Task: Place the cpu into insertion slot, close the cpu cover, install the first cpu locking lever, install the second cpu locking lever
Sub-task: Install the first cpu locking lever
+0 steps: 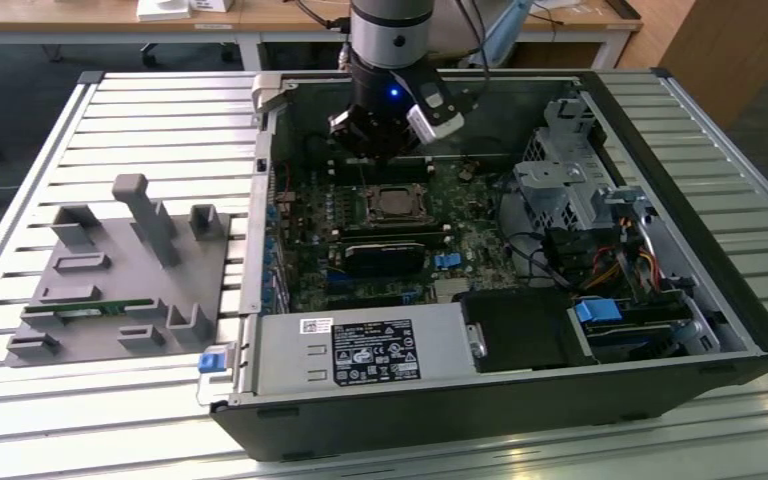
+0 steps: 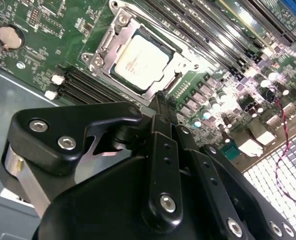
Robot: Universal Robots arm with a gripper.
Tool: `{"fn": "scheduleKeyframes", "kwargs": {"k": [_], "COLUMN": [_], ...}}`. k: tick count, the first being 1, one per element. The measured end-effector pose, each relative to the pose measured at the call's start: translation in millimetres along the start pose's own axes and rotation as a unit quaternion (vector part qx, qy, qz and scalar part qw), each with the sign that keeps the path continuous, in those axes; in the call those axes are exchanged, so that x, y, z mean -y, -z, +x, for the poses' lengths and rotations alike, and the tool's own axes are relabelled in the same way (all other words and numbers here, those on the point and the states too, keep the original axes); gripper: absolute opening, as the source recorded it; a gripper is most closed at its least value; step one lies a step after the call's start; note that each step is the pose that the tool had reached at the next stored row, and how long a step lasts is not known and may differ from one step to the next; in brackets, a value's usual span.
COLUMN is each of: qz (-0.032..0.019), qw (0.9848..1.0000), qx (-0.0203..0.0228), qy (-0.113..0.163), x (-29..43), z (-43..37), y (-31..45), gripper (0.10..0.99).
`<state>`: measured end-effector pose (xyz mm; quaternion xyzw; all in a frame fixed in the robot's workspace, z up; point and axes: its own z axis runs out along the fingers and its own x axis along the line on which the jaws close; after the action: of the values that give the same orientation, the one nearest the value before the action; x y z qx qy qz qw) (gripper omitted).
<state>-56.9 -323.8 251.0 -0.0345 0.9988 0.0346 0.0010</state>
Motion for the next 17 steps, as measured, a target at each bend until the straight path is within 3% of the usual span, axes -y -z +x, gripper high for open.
{"fn": "scheduleKeyframes", "kwargs": {"k": [9,17], "qz": [-0.0001,0.0], "qw": [1.0,1.0], "qx": [0.0,0.0], "qy": [0.0,0.0], "x": [-0.4,-1.3], "z": [6.2,17.8], "y": [0.0,0.0], "gripper": [0.106,0.106]}}
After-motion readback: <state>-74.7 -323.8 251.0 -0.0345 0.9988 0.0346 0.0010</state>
